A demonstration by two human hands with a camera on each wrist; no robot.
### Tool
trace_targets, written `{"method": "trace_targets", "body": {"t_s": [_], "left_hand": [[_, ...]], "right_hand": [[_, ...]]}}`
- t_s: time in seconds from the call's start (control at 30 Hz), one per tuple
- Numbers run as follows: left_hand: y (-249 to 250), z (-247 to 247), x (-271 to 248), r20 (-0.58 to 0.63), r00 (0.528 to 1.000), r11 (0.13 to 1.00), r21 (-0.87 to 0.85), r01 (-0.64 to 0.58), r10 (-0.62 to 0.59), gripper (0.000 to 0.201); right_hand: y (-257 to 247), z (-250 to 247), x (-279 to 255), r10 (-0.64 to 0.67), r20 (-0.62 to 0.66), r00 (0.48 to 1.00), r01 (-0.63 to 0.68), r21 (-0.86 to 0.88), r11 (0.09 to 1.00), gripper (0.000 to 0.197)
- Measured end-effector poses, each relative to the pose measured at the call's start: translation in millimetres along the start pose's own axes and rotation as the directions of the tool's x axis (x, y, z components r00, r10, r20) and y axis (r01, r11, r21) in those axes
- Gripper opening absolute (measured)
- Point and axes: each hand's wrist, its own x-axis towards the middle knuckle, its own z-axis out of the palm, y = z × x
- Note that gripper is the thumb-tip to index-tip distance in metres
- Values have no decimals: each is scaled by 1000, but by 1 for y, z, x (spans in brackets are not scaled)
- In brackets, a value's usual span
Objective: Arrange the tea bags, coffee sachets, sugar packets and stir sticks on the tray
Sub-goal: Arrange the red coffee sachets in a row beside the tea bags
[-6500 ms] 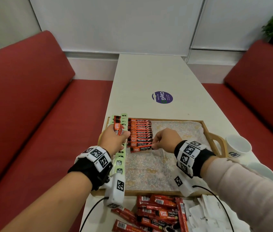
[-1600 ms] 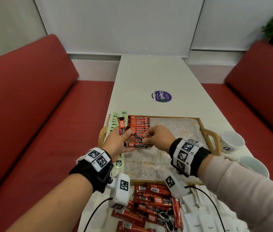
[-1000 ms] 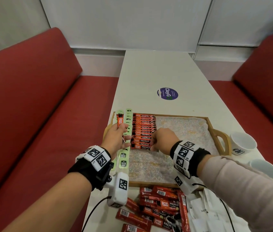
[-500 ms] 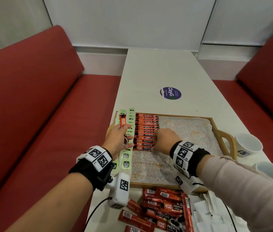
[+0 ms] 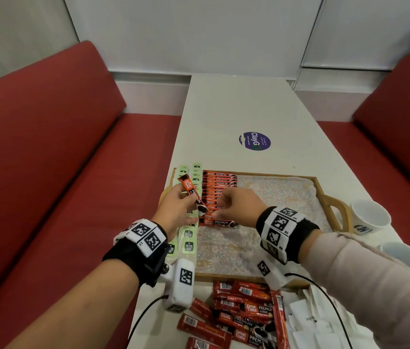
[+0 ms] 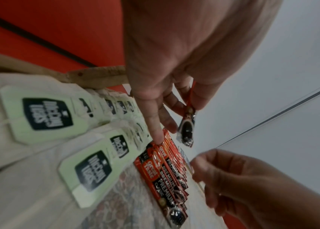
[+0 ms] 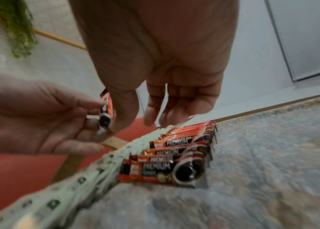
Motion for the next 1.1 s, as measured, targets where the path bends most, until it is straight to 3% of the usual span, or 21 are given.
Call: {"method": "trace_targets", "body": {"t_s": [0.07,0.17,0.47,0.6,0.67,0.77,1.1], "left_hand": [[-2,2,-1,-1,1000,1000,28,-13,13,21],[-3,6,-5,21,1000,999,28,-24,23,21],[-12,14,-7,94,996,995,96,-12,3,25],[-10,9,-3,16,997,983,169,-72,70,29],[-9,5,1,-42,987,947,291,-139,158,27],[-10,0,6,-38,964,858,466,-216,263,17],[-9,5,8,78,975,649,735,-197,208,18]], "right_hand": [[-3,-3,-3,-42,-16,999,44,155,987,23],[-6,-8,-8,-64,-73,995,79,230,970,9],[7,-9,-20,-39,-25,999,43,159,986,13],[14,-12,-20,33,-11,999,-32,89,995,11],[19,-12,-20,66,32,997,-67,30,997,11],[24,-9,-18,105,74,992,-100,-68,993,10],[19,5,-5,132,97,986,-100,-282,954,13]]}}
